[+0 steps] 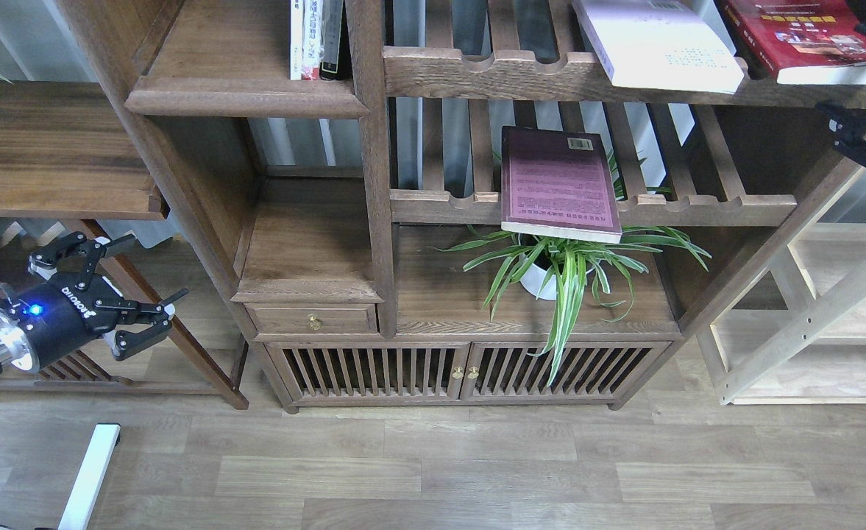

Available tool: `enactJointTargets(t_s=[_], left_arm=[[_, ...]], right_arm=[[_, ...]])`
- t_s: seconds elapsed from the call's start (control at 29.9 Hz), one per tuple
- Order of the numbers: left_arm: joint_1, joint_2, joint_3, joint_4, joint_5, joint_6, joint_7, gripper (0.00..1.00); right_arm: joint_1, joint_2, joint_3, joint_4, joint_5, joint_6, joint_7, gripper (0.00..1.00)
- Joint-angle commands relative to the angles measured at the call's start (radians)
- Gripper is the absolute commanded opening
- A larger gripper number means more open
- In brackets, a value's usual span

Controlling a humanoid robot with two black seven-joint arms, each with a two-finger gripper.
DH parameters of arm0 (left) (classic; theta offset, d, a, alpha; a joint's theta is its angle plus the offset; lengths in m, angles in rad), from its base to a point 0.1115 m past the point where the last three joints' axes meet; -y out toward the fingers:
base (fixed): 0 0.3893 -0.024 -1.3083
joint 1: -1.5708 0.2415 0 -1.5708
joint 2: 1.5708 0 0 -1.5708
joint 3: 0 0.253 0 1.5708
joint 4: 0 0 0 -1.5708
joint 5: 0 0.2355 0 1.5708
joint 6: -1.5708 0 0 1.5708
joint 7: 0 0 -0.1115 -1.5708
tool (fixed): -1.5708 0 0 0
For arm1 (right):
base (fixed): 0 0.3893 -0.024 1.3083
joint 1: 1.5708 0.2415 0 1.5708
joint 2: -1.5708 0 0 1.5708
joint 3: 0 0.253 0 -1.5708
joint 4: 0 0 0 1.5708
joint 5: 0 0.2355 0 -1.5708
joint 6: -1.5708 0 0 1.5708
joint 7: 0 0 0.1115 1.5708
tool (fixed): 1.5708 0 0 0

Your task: Organize books on shelf

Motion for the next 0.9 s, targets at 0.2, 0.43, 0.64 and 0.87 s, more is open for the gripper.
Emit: enactJointTargets(t_s=[0.2, 0.43, 0.64, 0.87], left_arm=[[0.004, 0.007, 0.000, 0.000, 0.000, 0.005, -0.002, 0.98], [0.005, 0.004, 0.000, 0.000, 0.000, 0.014, -0.001, 0.98], [0.007, 0.002, 0.000, 0.002, 0.000, 0.019, -0.001, 0.98], [0.009, 0.002, 0.000, 0.008, 0.000, 0.022, -0.001, 0.98]], right_arm=[[0.019, 0.031, 0.000, -0.062, -0.014, 0.000, 0.000, 0.59], [0.042, 0.020, 0.001, -0.060, -0.011, 0.000, 0.000, 0.53], [0.043, -0.006, -0.005, -0.053, -0.014, 0.015, 0.000, 0.23], [0.043, -0.020, -0.008, -0.051, -0.008, 0.052, 0.000, 0.03]])
